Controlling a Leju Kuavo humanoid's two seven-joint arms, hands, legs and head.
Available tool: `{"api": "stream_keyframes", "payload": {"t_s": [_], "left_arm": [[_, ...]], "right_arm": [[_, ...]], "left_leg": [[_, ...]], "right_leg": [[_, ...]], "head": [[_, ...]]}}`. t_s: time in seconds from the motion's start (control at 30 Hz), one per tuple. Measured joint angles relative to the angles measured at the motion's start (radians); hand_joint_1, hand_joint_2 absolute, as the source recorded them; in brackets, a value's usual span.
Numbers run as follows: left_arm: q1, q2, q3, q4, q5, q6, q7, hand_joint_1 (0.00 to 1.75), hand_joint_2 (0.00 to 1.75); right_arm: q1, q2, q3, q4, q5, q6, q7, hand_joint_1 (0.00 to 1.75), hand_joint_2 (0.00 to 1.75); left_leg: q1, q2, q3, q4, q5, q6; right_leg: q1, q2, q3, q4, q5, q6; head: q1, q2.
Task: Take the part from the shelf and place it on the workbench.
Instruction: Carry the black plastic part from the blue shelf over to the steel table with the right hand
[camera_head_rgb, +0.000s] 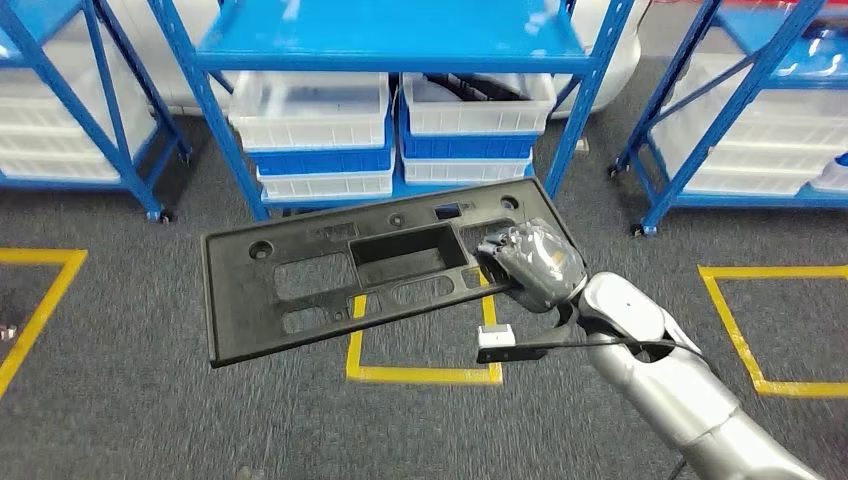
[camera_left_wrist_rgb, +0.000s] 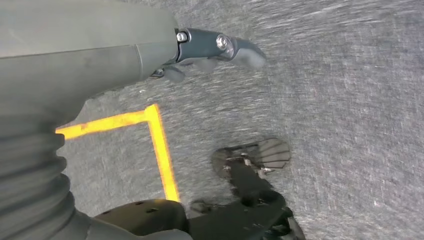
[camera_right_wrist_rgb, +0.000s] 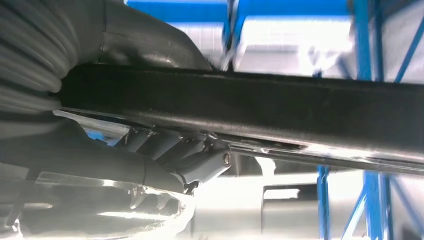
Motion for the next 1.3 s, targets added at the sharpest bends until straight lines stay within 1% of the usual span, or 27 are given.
{"api": "stream_keyframes", "payload": {"t_s": [0.07,0.1,0.13,0.2,0.27,0.3,0.33,0.37,0.43,0.47,0.5,0.57,0.6,0.67,0.73,0.8,0.83,0.87,0.93,0.97,1.0,1.07,1.1,1.17,1.23,1.27,1.3], "left_arm": [[0.000,0.000,0.000,0.000,0.000,0.000,-0.002,0.00,1.75],[0.001,0.000,0.000,0.000,-0.001,0.000,-0.002,0.00,1.75],[0.002,0.001,0.001,0.000,-0.001,0.000,-0.003,0.00,1.75],[0.006,0.002,0.002,0.000,-0.002,0.000,-0.005,0.00,1.75],[0.010,0.003,0.003,0.000,-0.003,0.000,-0.005,0.00,1.75],[0.011,0.004,0.004,0.000,-0.004,0.000,-0.005,0.00,1.75],[0.011,0.004,0.004,0.000,-0.004,0.000,-0.005,0.00,1.75],[0.011,0.005,0.004,0.000,-0.005,-0.001,-0.005,0.00,1.75],[0.011,0.010,0.004,0.000,-0.006,-0.001,-0.005,0.00,1.75],[0.011,0.012,0.005,0.001,-0.007,-0.002,-0.005,0.00,1.75],[0.011,0.014,0.005,0.001,-0.007,-0.002,-0.005,0.00,1.75],[0.010,0.014,0.005,0.002,-0.009,-0.003,-0.005,0.00,1.75],[0.009,0.014,0.005,0.002,-0.009,-0.003,-0.004,0.00,1.75],[0.006,0.012,0.005,0.002,-0.011,-0.003,-0.005,0.00,1.75],[0.006,0.011,0.005,0.002,-0.012,-0.003,-0.005,0.00,1.75],[0.007,0.010,0.005,0.002,-0.013,-0.004,-0.005,0.00,1.75],[0.008,0.009,0.005,0.002,-0.014,-0.005,-0.005,0.00,1.75],[0.008,0.008,0.005,0.002,-0.014,-0.005,-0.005,0.00,1.75],[0.007,0.007,0.005,0.002,-0.014,-0.006,-0.004,0.00,1.75],[0.006,0.007,0.005,0.002,-0.014,-0.006,-0.004,0.00,1.75],[0.006,0.008,0.005,0.002,-0.015,-0.006,-0.004,0.00,1.75],[0.005,0.009,0.005,0.002,-0.015,-0.005,-0.003,0.00,1.75],[0.005,0.009,0.005,0.002,-0.015,-0.005,-0.003,0.00,1.75],[0.005,0.009,0.005,0.002,-0.015,-0.004,-0.002,0.00,1.75],[0.007,0.008,0.005,0.002,-0.016,-0.004,0.000,0.00,1.75],[0.008,0.008,0.006,0.003,-0.017,-0.004,0.001,0.00,1.75],[0.009,0.008,0.006,0.003,-0.017,-0.004,0.003,0.00,1.75]], "right_arm": [[-0.009,0.003,-0.003,0.000,0.002,-0.001,0.000,1.66,1.75],[-0.010,0.004,-0.002,0.001,0.003,-0.002,0.000,1.66,1.75],[-0.010,0.004,-0.001,0.002,0.004,-0.002,0.000,1.66,1.75],[-0.010,0.008,0.002,0.007,0.006,-0.002,-0.001,1.66,1.75],[-0.010,0.013,0.007,0.013,0.007,-0.003,0.000,1.66,1.75],[-0.007,0.015,0.008,0.015,0.007,-0.003,0.000,1.66,1.75],[-0.005,0.015,0.009,0.018,0.007,-0.004,0.000,1.66,1.75],[-0.003,0.016,0.009,0.019,0.007,-0.004,0.000,1.66,1.75],[-0.002,0.017,0.010,0.021,0.009,-0.006,0.000,1.66,1.75],[-0.002,0.018,0.011,0.021,0.009,-0.006,0.000,1.66,1.75],[-0.002,0.020,0.011,0.023,0.010,-0.007,0.001,1.66,1.75],[0.001,0.023,0.012,0.024,0.010,-0.010,0.002,1.66,1.75],[0.003,0.022,0.012,0.024,0.010,-0.011,0.002,1.66,1.75],[0.003,0.018,0.010,0.024,0.011,-0.012,0.003,1.66,1.75],[0.004,0.016,0.008,0.024,0.011,-0.012,0.005,1.66,1.75],[0.010,0.016,0.008,0.024,0.012,-0.012,0.007,1.66,1.75],[0.013,0.015,0.009,0.024,0.012,-0.012,0.007,1.66,1.75],[0.015,0.015,0.009,0.024,0.012,-0.012,0.007,1.66,1.75],[0.014,0.014,0.008,0.024,0.013,-0.012,0.007,1.66,1.75],[0.014,0.015,0.008,0.024,0.012,-0.012,0.008,1.66,1.75],[0.014,0.015,0.008,0.024,0.012,-0.012,0.008,1.66,1.75],[0.016,0.014,0.008,0.024,0.012,-0.013,0.008,1.66,1.75],[0.018,0.013,0.008,0.024,0.012,-0.013,0.009,1.66,1.75],[0.020,0.010,0.008,0.023,0.012,-0.012,0.010,1.66,1.75],[0.022,0.010,0.008,0.022,0.012,-0.012,0.012,1.66,1.75],[0.024,0.011,0.008,0.022,0.011,-0.012,0.012,1.66,1.75],[0.026,0.011,0.008,0.022,0.011,-0.012,0.013,1.66,1.75]], "left_leg": [[0.006,0.026,0.005,-0.008,0.000,-0.016],[0.011,0.026,0.004,-0.006,-0.005,-0.025],[0.015,0.011,-0.004,0.013,-0.025,-0.033],[0.021,-0.047,-0.037,0.113,-0.111,-0.048],[0.022,-0.084,-0.079,0.250,-0.200,-0.053],[0.021,-0.091,-0.081,0.285,-0.217,-0.052],[0.021,-0.096,-0.065,0.283,-0.216,-0.049],[0.020,-0.102,-0.028,0.238,-0.197,-0.042],[0.017,-0.146,0.067,0.100,-0.150,-0.019],[0.013,-0.167,0.098,0.051,-0.134,-0.008],[0.009,-0.181,0.114,0.026,-0.127,0.001],[0.003,-0.163,0.120,0.014,-0.122,0.009],[0.006,-0.149,0.124,0.004,-0.116,0.011],[0.011,-0.123,0.134,-0.019,-0.104,0.018],[0.012,-0.098,0.133,-0.026,-0.100,0.021],[0.012,-0.071,0.130,-0.025,-0.100,0.020],[0.013,-0.057,0.129,-0.025,-0.101,0.018],[0.015,-0.045,0.128,-0.024,-0.102,0.014],[0.017,-0.022,0.128,-0.016,-0.109,-0.001],[0.015,-0.012,0.127,-0.012,-0.113,-0.010],[0.012,-0.002,0.127,-0.008,-0.118,-0.018],[0.013,0.019,0.130,-0.005,-0.124,-0.028],[0.017,0.017,0.130,-0.001,-0.128,-0.033],[0.026,-0.024,0.114,0.045,-0.166,-0.043],[0.028,-0.078,0.060,0.173,-0.240,-0.045],[0.027,-0.088,0.027,0.245,-0.271,-0.043],[0.027,-0.092,0.003,0.294,-0.285,-0.039]], "right_leg": [[0.004,0.023,-0.009,-0.002,0.015,-0.018],[-0.001,0.037,-0.012,-0.006,0.030,-0.028],[-0.006,0.048,-0.014,-0.010,0.048,-0.038],[-0.014,0.068,-0.021,-0.015,0.081,-0.054],[-0.010,0.092,-0.035,-0.014,0.095,-0.061],[-0.007,0.107,-0.043,-0.013,0.101,-0.060],[-0.005,0.123,-0.050,-0.013,0.106,-0.058],[-0.003,0.137,-0.053,-0.012,0.109,-0.056],[0.000,0.161,-0.056,-0.012,0.114,-0.054],[0.000,0.171,-0.057,-0.012,0.116,-0.051],[0.000,0.182,-0.059,-0.013,0.119,-0.048],[0.001,0.204,-0.065,-0.017,0.126,-0.038],[0.004,0.201,-0.069,-0.014,0.126,-0.034],[0.009,0.154,-0.101,0.035,0.102,-0.033],[0.004,0.107,-0.169,0.162,0.048,-0.034],[-0.004,0.098,-0.224,0.268,0.015,-0.023],[-0.009,0.094,-0.224,0.268,0.021,-0.013],[-0.014,0.085,-0.199,0.221,0.041,0.000],[-0.019,0.040,-0.115,0.074,0.088,0.020],[-0.018,0.022,-0.086,0.020,0.104,0.019],[-0.016,0.013,-0.072,-0.006,0.111,0.012],[-0.013,0.034,-0.075,-0.010,0.116,-0.010],[-0.014,0.047,-0.077,-0.010,0.118,-0.018],[-0.017,0.071,-0.078,-0.010,0.123,-0.032],[-0.014,0.095,-0.079,-0.010,0.126,-0.040],[-0.010,0.108,-0.080,-0.010,0.127,-0.042],[-0.006,0.121,-0.080,-0.010,0.128,-0.045]], "head": [[-0.003,0.000],[-0.003,0.000],[-0.002,0.000],[-0.004,0.000],[-0.005,0.000],[-0.005,0.000],[-0.005,0.000],[-0.006,0.000],[-0.003,0.000],[-0.003,0.000],[-0.002,0.000],[-0.003,0.000],[-0.003,0.000],[0.000,0.000],[0.005,0.000],[0.006,0.000],[0.007,0.000],[0.006,0.000],[0.008,0.000],[0.008,0.000],[0.006,0.000],[0.003,0.000],[0.002,0.000],[0.001,0.000],[-0.002,0.000],[-0.002,0.000],[-0.002,0.000]]}}
